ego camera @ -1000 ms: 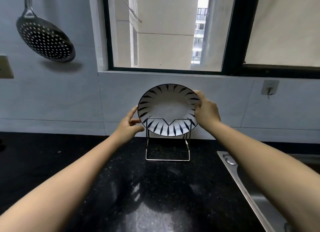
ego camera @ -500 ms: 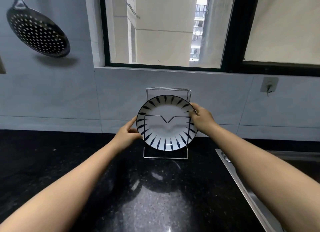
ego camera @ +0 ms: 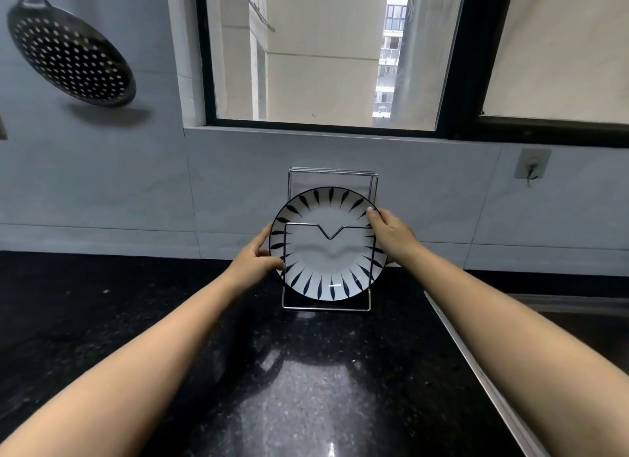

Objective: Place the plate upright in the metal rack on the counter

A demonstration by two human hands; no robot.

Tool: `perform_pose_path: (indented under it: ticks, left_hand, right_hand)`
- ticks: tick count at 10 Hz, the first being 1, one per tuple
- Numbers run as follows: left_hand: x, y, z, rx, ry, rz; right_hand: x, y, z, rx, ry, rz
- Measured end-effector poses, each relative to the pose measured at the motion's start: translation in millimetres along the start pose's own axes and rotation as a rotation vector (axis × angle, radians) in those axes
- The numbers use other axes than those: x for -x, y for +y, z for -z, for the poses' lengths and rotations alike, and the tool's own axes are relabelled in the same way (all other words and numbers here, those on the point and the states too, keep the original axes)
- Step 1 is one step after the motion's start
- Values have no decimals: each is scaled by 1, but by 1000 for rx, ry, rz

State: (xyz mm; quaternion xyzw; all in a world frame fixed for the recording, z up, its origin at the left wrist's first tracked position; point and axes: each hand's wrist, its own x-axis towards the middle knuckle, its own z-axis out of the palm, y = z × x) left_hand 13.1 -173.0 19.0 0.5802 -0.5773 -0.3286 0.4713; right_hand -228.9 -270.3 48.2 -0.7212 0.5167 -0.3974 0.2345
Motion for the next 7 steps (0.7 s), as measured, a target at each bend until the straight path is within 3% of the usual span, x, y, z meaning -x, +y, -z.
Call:
perform_pose_path:
  ticks: [2,4,6,7]
  left_hand:
    - [0,2,1,-36,-26,13]
    - [3,1,6,-28,-57,39]
    - [11,1,10,-15,-53,45]
    - [23,3,6,-21,4,-3]
  right_hand:
    - [5,-2,2,-45,-48,-53]
    - [15,-5,5,-171,-25,-20]
    - [29,-8,15,-150,-27,10]
    - [39,-14,21,-122,60,54]
